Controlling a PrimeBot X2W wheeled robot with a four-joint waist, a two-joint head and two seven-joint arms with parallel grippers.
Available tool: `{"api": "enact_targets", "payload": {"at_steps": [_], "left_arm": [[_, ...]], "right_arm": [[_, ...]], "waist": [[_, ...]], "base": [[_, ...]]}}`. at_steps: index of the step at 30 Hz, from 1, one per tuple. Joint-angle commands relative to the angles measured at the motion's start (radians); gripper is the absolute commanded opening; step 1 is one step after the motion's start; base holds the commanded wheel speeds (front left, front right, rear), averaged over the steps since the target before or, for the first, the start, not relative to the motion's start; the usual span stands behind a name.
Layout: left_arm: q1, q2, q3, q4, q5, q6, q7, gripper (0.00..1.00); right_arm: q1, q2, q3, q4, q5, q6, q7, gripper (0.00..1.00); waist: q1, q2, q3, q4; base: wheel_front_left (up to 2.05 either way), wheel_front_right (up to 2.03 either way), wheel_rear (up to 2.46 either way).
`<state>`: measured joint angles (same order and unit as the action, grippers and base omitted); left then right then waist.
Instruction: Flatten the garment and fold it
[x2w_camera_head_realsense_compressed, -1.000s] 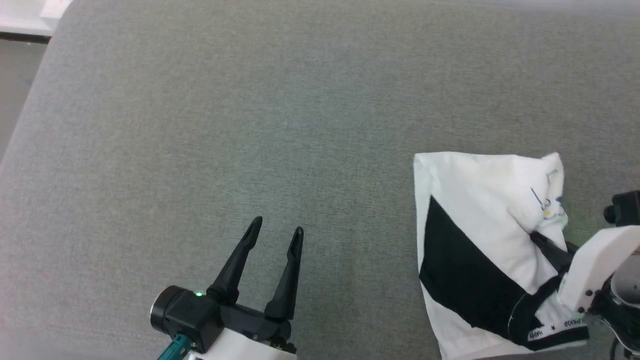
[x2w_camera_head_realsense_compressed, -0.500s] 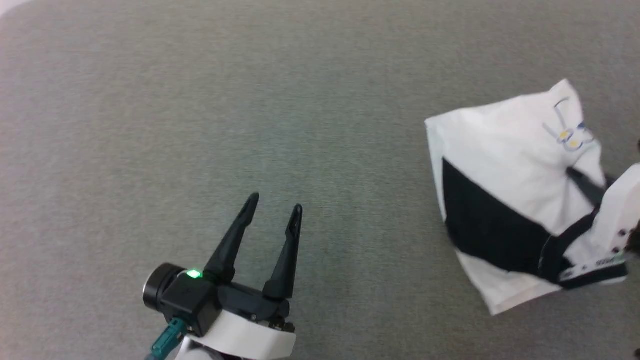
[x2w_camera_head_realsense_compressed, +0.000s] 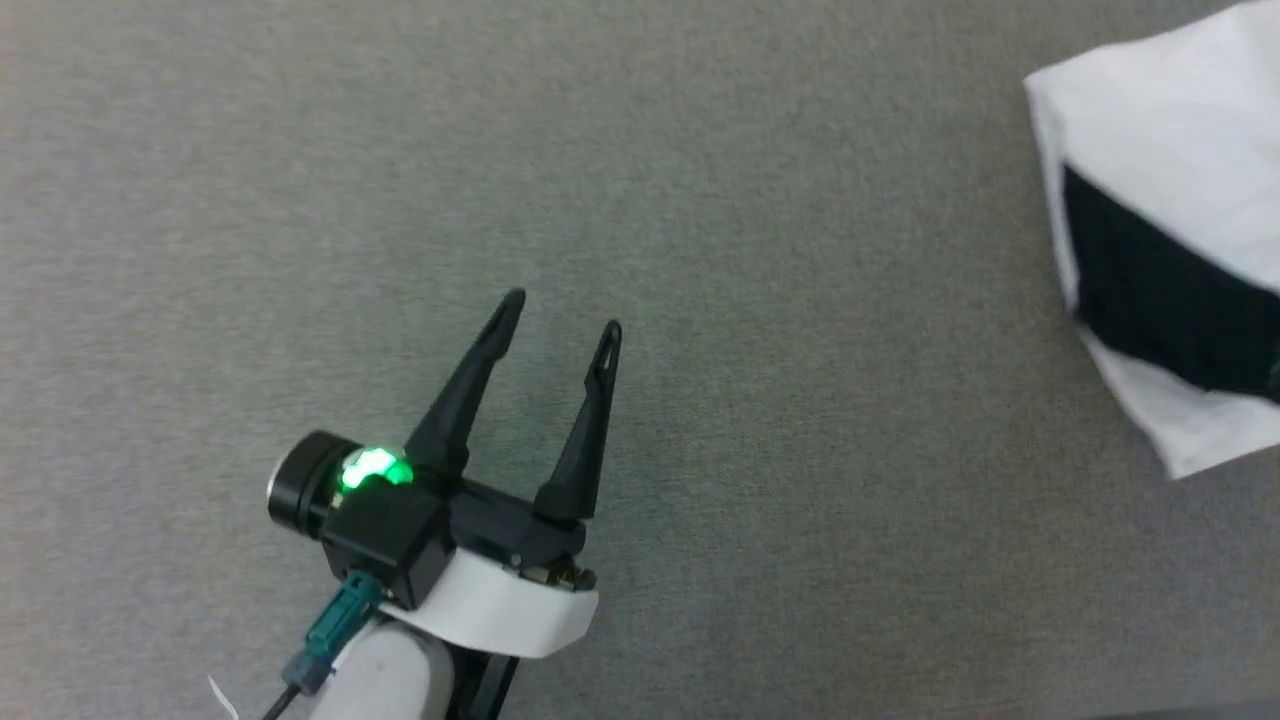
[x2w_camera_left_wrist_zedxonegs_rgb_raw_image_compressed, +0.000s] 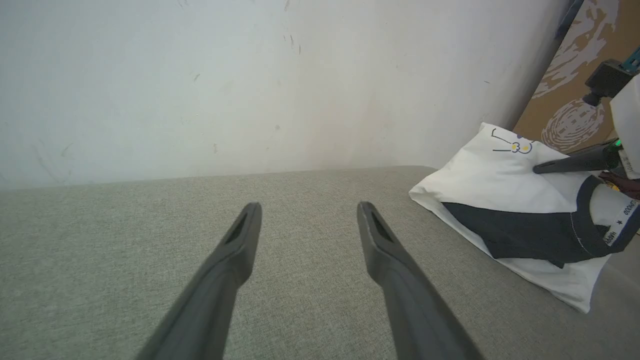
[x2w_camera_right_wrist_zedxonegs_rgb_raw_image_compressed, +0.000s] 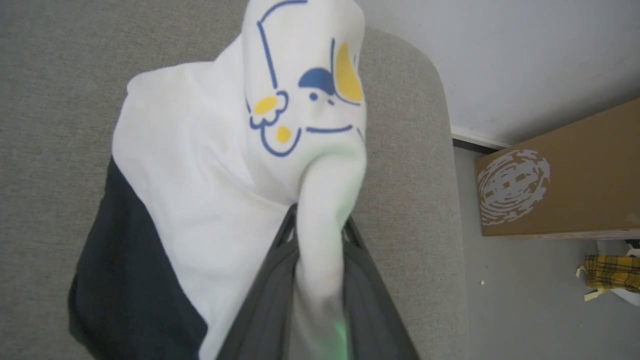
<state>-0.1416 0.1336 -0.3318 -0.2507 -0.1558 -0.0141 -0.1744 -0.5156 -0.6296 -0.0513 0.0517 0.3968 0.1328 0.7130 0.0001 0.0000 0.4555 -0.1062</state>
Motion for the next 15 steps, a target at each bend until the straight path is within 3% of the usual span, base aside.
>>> {"api": "enact_targets", "payload": {"at_steps": [1, 15], "left_arm": [[-0.023, 0.008, -0.001, -0.012, 0.013, 0.001, 0.006, 1.00], [-0.124, 0.036, -0.015, -0.070, 0.080, 0.009, 0.054, 1.00]], "right_arm": [[-0.029, -0.020, 0.008, 0.009, -0.014, -0.002, -0.017, 0.00], [-0.183, -0.140, -0.004, 0.226, -0.125, -0.002, -0.188, 0.00]], "waist": [[-0.0001, 0.0000, 0.076, -0.056], [-0.0001, 0.0000, 0.217, -0.088]], "base": [[0.00, 0.00, 0.00], [0.00, 0.00, 0.00]]}}
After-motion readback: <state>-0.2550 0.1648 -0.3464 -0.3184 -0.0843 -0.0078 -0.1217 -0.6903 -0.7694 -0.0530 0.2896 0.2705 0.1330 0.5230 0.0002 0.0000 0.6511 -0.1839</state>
